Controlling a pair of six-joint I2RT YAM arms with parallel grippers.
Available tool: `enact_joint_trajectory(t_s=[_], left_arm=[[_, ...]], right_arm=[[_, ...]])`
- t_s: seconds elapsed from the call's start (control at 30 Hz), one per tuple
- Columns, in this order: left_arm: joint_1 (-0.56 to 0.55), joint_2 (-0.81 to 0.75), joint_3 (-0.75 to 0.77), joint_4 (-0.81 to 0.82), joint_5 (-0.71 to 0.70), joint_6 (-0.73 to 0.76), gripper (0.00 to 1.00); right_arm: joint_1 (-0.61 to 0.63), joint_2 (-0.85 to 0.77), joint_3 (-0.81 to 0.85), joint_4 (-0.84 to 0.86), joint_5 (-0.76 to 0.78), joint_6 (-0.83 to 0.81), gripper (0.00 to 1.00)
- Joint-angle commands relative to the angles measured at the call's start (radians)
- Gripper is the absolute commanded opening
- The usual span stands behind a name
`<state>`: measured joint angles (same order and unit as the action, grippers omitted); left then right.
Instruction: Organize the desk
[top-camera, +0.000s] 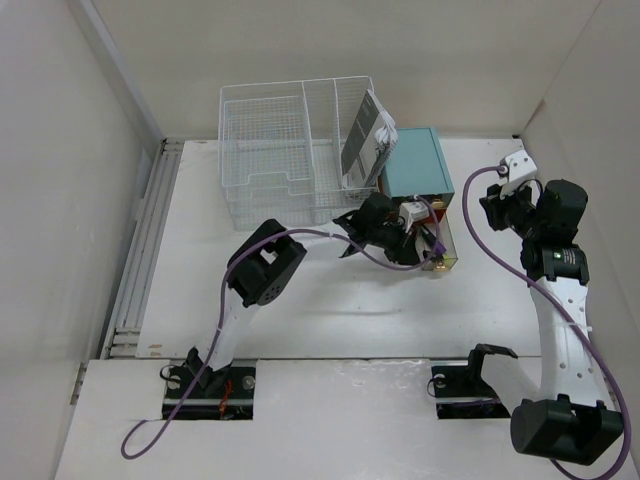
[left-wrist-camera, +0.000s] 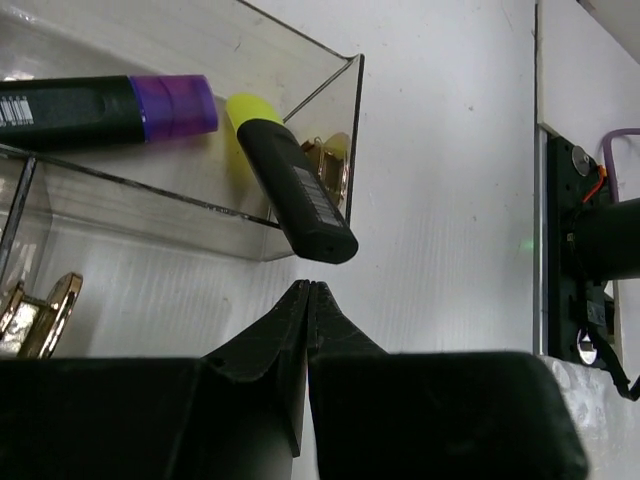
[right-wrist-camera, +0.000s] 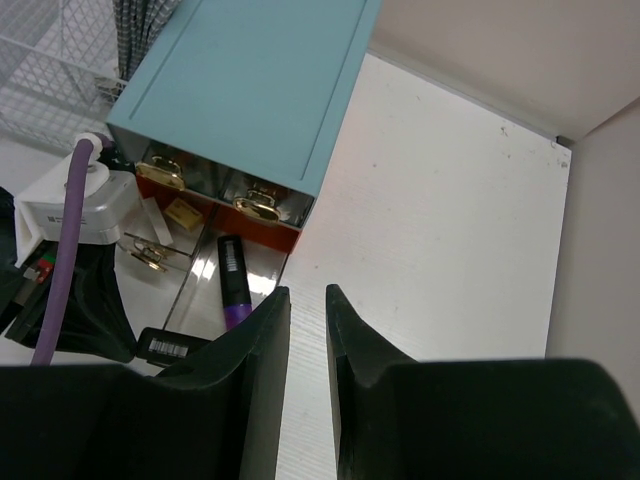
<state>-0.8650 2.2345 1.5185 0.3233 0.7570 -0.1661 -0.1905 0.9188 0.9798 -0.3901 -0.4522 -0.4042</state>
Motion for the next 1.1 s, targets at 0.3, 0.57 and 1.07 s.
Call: enact_joint_trajectory(t_s=[0.3, 0.57, 1.07], left_arm=[[0.003, 0.016, 0.094, 0.054, 0.071, -0.042, 0.0], [0.023, 0.025, 0.094, 0.103, 0.081, -0.093, 0.0], [0.052, 0.115, 0.301, 0.103, 0.038, -0.151, 0.0]], right_arm=[[-0.006, -0.001, 0.003, 0.031, 0.014, -0.004, 0.27], [-0.006, -0.001, 0.003, 0.031, 0.014, -0.013, 0.27], [-0.006, -0.001, 0.003, 0.031, 0.014, -0.013, 0.27]])
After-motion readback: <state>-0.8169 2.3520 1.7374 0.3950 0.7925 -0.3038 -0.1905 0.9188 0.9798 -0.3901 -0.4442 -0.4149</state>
